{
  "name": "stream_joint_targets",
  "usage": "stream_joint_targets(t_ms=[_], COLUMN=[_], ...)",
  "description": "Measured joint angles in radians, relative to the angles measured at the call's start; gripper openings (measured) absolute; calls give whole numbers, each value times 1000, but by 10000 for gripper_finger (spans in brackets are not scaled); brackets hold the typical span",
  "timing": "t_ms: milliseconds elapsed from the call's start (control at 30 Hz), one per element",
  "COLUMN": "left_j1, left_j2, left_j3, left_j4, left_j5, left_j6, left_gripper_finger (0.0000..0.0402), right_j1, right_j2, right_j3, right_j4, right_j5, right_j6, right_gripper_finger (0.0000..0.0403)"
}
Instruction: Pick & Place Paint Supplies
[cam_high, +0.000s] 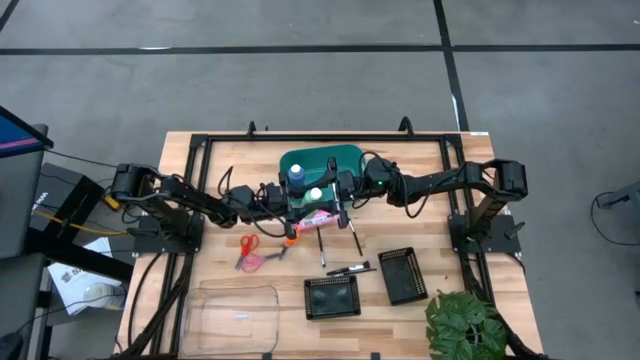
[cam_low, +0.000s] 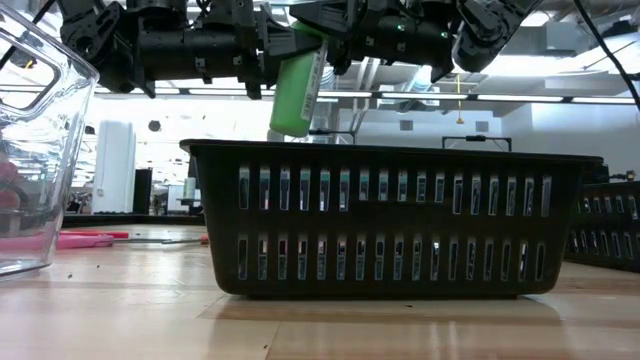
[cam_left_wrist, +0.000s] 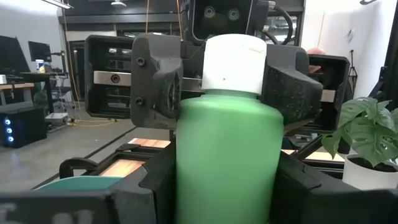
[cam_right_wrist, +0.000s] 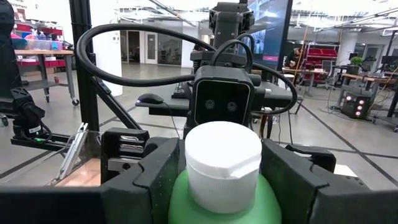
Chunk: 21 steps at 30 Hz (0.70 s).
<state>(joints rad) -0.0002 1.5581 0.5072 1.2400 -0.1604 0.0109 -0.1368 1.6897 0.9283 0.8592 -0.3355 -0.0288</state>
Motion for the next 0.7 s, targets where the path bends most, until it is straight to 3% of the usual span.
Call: stream_joint_targets(t_ms=[700], left_j1=[0], left_j2=[0], left_j3=[0], left_j4=[-3], left_j5=[3], left_j6=[2], left_gripper_finger=[192], right_j1=[0], right_j2=[0], right_j3=[0], right_j4=[0], right_j5=[-4], right_j6=[-5], right_gripper_finger=[188])
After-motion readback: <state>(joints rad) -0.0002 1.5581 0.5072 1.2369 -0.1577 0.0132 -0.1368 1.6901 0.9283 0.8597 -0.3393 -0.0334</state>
